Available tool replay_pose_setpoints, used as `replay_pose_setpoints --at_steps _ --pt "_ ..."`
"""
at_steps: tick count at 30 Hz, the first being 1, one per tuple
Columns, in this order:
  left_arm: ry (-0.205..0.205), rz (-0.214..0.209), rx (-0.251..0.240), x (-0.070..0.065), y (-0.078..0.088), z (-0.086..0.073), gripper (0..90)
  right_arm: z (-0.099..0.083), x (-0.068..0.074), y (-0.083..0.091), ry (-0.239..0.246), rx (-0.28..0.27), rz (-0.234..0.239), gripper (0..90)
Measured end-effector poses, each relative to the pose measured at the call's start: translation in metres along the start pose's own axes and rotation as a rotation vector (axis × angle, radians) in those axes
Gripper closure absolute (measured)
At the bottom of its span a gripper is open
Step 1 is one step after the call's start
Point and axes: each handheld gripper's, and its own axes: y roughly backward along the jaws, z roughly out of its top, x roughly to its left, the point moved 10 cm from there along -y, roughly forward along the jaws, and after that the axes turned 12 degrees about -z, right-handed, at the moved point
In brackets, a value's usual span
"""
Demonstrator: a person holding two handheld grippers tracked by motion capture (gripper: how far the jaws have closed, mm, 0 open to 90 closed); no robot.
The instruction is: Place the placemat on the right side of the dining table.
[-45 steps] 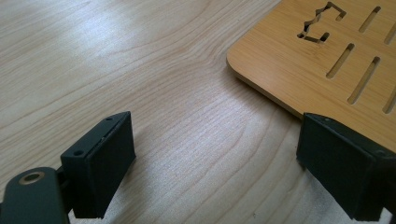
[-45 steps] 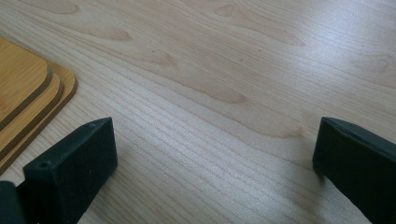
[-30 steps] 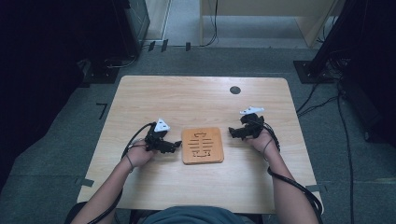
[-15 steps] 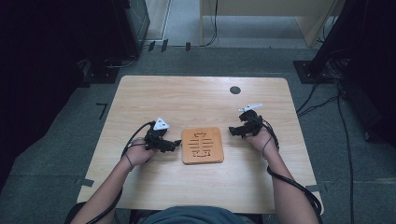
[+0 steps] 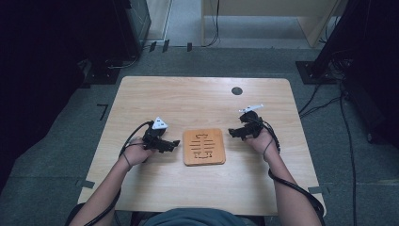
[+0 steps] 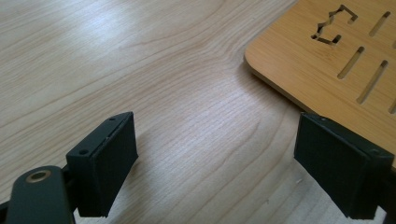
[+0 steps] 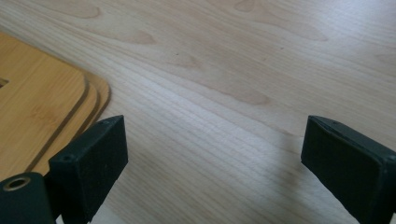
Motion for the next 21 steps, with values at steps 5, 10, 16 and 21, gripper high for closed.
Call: replay_pose_setpoints --at_steps 5,10,16,21 --pt "-0.002 0.002 0.001 0.001 0.002 0.000 12.4 0.001 0.005 0.000 -0.013 0.008 0.016 7.0" --pt "-0.002 0.003 0.001 0.001 0.003 0.001 12.4 0.002 0.011 0.001 0.004 -0.001 0.021 7.0" --pt "0.016 -0.003 0.005 -0.001 0.002 0.001 12.4 0.002 0.015 0.002 0.021 0.000 0.026 7.0" --pt "0.009 -0.003 0.007 -0.002 0.001 0.001 12.4 0.002 0.016 0.003 0.020 -0.002 0.026 7.0"
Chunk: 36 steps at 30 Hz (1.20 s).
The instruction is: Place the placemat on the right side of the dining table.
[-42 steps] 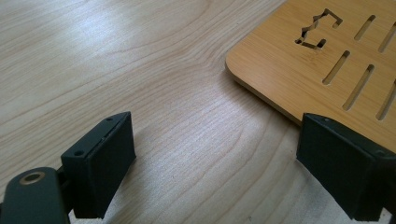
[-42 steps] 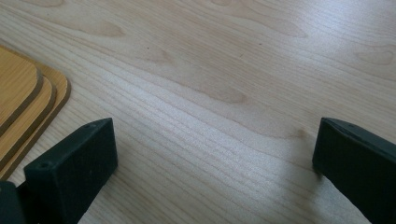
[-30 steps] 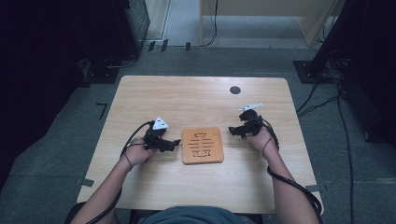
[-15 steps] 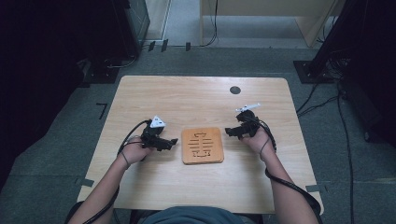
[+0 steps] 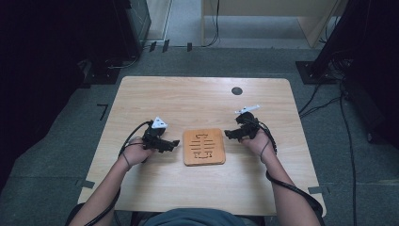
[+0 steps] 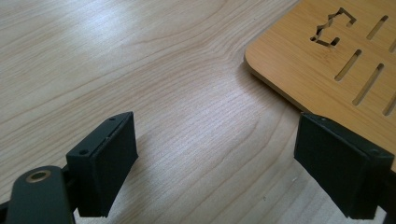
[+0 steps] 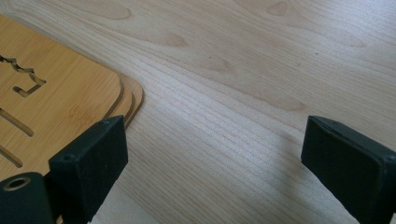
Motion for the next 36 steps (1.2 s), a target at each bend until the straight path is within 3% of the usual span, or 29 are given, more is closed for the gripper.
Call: replay_pose_setpoints --at_steps 36 --pt "-0.015 0.005 -0.010 -0.002 0.001 0.001 12.4 -0.001 0.026 -0.004 0.078 0.004 0.036 7.1"
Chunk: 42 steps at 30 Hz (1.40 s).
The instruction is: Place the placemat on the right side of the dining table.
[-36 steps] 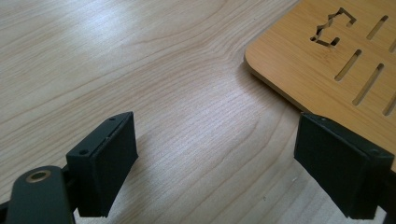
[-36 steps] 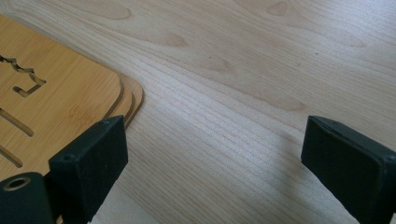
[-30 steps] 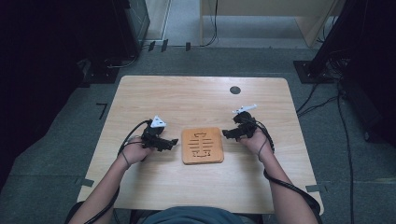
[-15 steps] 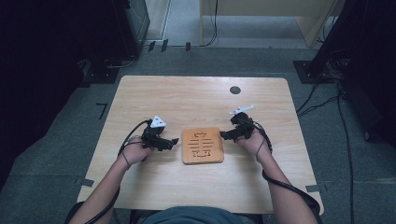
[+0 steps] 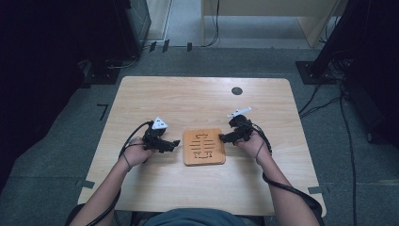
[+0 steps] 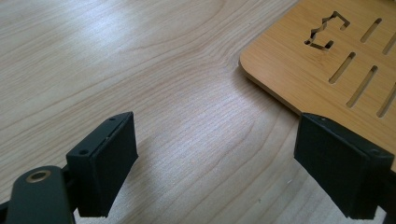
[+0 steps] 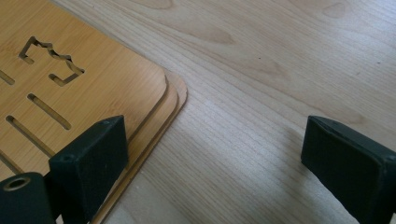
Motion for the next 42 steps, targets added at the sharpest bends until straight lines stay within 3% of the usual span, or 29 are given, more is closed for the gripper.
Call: replay_pose_setpoints --at_steps 32,36,42 --pt "-0.014 -0.006 -0.001 -0.005 0.001 0.002 12.4 0.005 0.019 -0.001 0.014 -0.005 0.012 7.1" --pt "-0.020 0.002 0.019 -0.002 0.000 -0.001 12.4 0.005 0.021 -0.001 0.015 -0.005 0.016 7.1" --pt "-0.014 0.005 0.009 0.000 0.002 0.001 12.4 0.007 0.023 -0.002 0.016 -0.010 0.013 7.1"
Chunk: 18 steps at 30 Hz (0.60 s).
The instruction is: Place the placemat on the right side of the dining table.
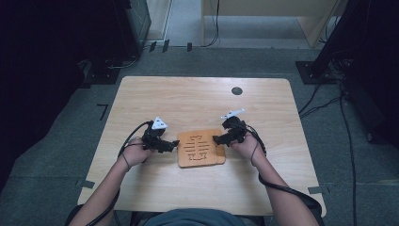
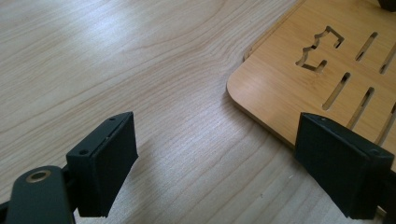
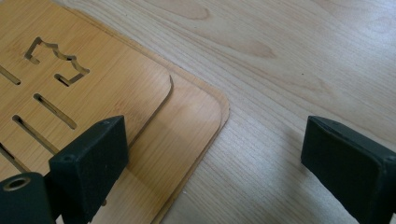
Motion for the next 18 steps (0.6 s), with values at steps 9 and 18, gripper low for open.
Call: replay_pose_setpoints --at_steps 9,18 --pt "-0.001 0.002 -0.001 0.0007 0.0003 -0.0005 12.4 0.0020 0.0044 -0.0024 -0.002 -0.005 0.001 7.1" --pt "-0.001 0.001 -0.002 0.0008 0.0006 -0.0014 12.4 0.0046 0.0081 -0.0038 -0.006 -0.006 -0.014 7.1"
